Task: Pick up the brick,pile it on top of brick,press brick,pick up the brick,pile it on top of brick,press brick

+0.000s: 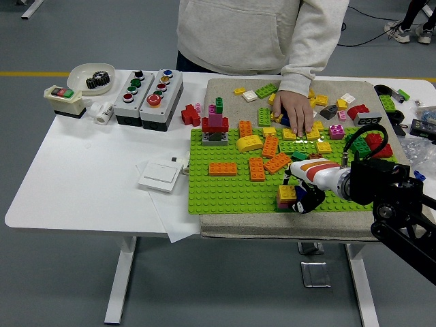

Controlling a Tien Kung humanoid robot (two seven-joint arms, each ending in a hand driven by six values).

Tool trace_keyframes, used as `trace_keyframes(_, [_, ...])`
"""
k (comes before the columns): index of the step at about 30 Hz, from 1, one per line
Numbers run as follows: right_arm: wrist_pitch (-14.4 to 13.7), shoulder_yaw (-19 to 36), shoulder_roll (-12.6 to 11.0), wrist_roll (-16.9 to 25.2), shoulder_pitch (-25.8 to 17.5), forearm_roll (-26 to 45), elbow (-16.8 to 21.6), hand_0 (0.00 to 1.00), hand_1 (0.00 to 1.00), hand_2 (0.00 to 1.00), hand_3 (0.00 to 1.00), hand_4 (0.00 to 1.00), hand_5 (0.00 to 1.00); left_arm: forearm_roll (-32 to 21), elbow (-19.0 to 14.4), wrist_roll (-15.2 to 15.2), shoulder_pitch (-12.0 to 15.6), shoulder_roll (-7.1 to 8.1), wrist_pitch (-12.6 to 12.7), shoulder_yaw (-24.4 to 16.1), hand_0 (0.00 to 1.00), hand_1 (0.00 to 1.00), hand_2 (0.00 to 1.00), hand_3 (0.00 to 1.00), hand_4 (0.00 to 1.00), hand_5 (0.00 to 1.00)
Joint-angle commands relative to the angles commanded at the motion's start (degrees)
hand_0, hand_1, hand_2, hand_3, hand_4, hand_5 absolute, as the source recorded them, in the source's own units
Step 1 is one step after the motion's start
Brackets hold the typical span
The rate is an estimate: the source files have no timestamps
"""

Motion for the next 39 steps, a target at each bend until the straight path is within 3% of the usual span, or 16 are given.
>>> trace_keyframes(1, [0.11,0.01,-0.01,0.06,0.0,-0.04,0.01,0.002,0.002,0.065,0.64,0.636,0.125,-0.01,0.0,0.0,0.0,0.0,0.0,0.0,0.697,0.733,0.747,0.596,0.69,0.661])
trace_keyframes(2, [0.34,0.03,-0.01,0.19,-0.01,-0.15,0.04,0.002,0.002,0.071,0.679,0.761,0.163,-0.01,0.01,-0.01,0.0,-0.01,0.01,0.01,0.697,0.733,0.747,0.596,0.69,0.661])
trace_keyframes(8, [1.33,0.14,-0.08,0.71,-0.02,-0.52,0.07,0.002,0.002,0.071,0.679,0.761,0.163,-0.03,0.01,-0.02,0.0,0.0,0.01,0.03,0.697,0.733,0.747,0.596,0.69,0.661])
trace_keyframes(9, [1.39,0.15,-0.1,0.75,-0.02,-0.53,0.07,0.002,0.002,0.078,0.75,0.958,0.271,-0.01,0.01,-0.01,0.0,0.0,0.01,0.02,0.697,0.733,0.747,0.596,0.69,0.661])
trace_keyframes(14, [1.93,0.32,-0.21,0.96,0.02,-0.71,0.29,0.002,0.002,0.078,0.75,0.958,0.271,0.06,0.02,0.0,0.01,0.0,-0.02,-0.04,0.697,0.733,0.747,0.596,0.69,0.661])
trace_keyframes(15, [2.01,0.35,-0.22,1.0,0.03,-0.72,0.37,0.002,0.002,0.08,0.756,0.998,0.339,0.07,0.02,0.0,0.01,0.0,-0.02,-0.05,0.697,0.732,0.747,0.596,0.69,0.662])
trace_keyframes(21, [2.28,0.55,-0.24,1.19,0.1,-0.81,0.67,0.002,0.002,0.08,0.766,0.998,0.355,0.15,0.03,0.02,0.0,0.0,-0.04,-0.09,0.697,0.73,0.747,0.596,0.69,0.662])
trace_keyframes(39, [2.65,2.02,-0.6,1.51,0.23,-1.5,1.28,0.01,0.002,0.079,0.798,0.998,0.349,0.15,0.07,-0.04,-0.02,0.03,-0.07,-0.05,0.696,0.73,0.747,0.595,0.69,0.662])
